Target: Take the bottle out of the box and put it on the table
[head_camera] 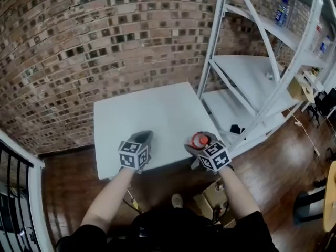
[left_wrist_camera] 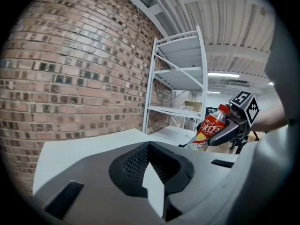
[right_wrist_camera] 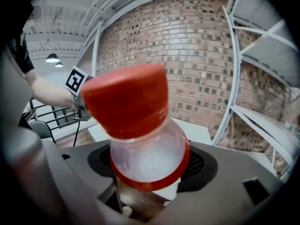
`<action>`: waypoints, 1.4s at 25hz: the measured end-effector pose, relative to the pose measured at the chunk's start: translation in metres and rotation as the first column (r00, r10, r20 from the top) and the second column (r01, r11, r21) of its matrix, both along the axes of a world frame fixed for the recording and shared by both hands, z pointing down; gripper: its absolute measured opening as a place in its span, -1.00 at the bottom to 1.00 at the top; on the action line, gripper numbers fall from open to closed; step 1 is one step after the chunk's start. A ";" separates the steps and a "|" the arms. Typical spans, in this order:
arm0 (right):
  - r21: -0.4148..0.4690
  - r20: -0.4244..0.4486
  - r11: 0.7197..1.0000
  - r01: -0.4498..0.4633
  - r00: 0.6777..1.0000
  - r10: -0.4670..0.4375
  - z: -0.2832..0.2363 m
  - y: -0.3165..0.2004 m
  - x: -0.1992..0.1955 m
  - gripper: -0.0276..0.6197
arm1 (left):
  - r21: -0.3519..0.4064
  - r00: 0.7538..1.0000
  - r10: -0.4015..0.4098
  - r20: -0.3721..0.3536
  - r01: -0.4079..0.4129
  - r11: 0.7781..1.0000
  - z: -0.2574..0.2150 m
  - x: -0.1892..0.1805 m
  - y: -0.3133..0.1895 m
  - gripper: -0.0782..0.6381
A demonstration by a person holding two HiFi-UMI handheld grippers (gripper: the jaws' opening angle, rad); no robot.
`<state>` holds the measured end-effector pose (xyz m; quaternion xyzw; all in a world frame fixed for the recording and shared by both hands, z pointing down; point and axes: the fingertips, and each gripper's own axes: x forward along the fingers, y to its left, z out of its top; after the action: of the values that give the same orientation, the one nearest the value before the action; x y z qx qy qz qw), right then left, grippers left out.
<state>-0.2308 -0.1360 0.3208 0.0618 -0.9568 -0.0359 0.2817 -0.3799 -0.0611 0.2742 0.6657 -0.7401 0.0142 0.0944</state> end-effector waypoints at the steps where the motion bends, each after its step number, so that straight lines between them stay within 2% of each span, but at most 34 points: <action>1: 0.002 -0.001 0.999 0.036 0.999 -0.036 -0.001 -0.002 -0.017 0.14 | 0.000 0.999 -0.039 0.009 0.039 0.999 -0.002 -0.014 0.004 -0.78; 4: 0.009 -0.007 0.990 0.143 0.990 -0.143 -0.005 -0.010 -0.066 0.14 | 0.004 0.989 -0.147 0.022 0.147 0.989 -0.010 -0.054 0.010 -0.78; 6: 0.015 -0.008 0.978 0.209 0.978 -0.208 -0.009 -0.014 -0.099 0.14 | 0.012 0.973 -0.229 0.032 0.229 0.973 -0.017 -0.080 0.016 -0.78; 9: 0.006 0.008 0.957 0.290 0.957 -0.290 -0.017 -0.011 -0.142 0.14 | 0.041 0.942 -0.332 0.044 0.330 0.943 -0.031 -0.111 0.026 -0.78; 13: -0.030 0.033 0.913 0.408 0.913 -0.407 -0.030 0.003 -0.194 0.15 | 0.075 0.885 -0.465 0.034 0.461 0.884 -0.038 -0.147 0.056 -0.78; 15: -0.051 0.046 0.896 0.441 0.897 -0.439 -0.032 0.008 -0.218 0.14 | 0.063 0.862 -0.506 0.025 0.504 0.861 -0.032 -0.165 0.070 -0.78; 18: -0.069 0.031 0.878 0.473 0.881 -0.472 -0.027 0.016 -0.252 0.14 | 0.041 0.843 -0.538 0.004 0.537 0.842 -0.023 -0.191 0.085 -0.78; 22: -0.107 0.011 0.863 0.493 0.869 -0.495 -0.020 0.038 -0.302 0.15 | 0.048 0.842 -0.539 0.016 0.537 0.842 -0.025 -0.224 0.097 -0.78; 25: -0.101 0.001 0.858 0.503 0.863 -0.506 -0.020 0.055 -0.341 0.15 | 0.060 0.845 -0.534 0.020 0.532 0.845 -0.025 -0.251 0.106 -0.78; 33: -0.126 -0.064 0.879 0.459 0.881 -0.469 0.006 0.076 -0.419 0.15 | 0.058 0.858 -0.513 -0.006 0.512 0.857 -0.012 -0.318 0.144 -0.78; 35: -0.142 -0.088 0.889 0.436 0.888 -0.450 0.021 0.078 -0.432 0.15 | 0.042 0.853 -0.520 -0.027 0.521 0.852 -0.001 -0.332 0.154 -0.78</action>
<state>-0.6624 -0.0583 0.3423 -0.1775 -0.9276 -0.0463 0.3255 -0.7120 0.0932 0.2732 0.4427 -0.8920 -0.0344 0.0840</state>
